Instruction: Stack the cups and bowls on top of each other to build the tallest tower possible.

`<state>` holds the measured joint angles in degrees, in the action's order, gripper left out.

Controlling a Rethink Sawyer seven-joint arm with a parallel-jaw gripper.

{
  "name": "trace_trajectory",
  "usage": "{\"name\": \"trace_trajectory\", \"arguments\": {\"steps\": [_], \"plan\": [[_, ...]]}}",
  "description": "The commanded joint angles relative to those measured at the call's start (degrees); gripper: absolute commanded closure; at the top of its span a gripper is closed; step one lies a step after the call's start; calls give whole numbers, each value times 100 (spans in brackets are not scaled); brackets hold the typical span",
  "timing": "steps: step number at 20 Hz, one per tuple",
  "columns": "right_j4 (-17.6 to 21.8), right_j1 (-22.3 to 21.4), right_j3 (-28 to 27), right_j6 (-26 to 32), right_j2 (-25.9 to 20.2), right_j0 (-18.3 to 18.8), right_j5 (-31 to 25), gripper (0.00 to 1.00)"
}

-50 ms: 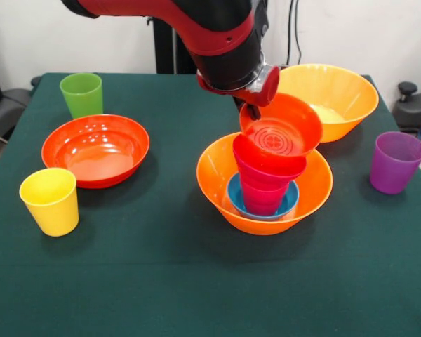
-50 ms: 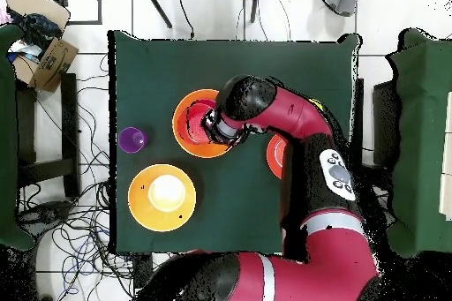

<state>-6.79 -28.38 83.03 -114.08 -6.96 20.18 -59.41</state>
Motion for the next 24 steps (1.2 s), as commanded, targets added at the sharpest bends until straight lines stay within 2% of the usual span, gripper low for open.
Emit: {"name": "trace_trajectory", "arguments": {"steps": [1,4,7,14,24], "plan": [[145,-62,717,-102,-289,16,823,100],[158,-47,725,-84,-302,36,912,100],[169,87,388,-98,-291,38,774,100],[170,215,-20,-107,-289,41,552,100],[201,262,-194,-194,-229,-14,534,100]]}}
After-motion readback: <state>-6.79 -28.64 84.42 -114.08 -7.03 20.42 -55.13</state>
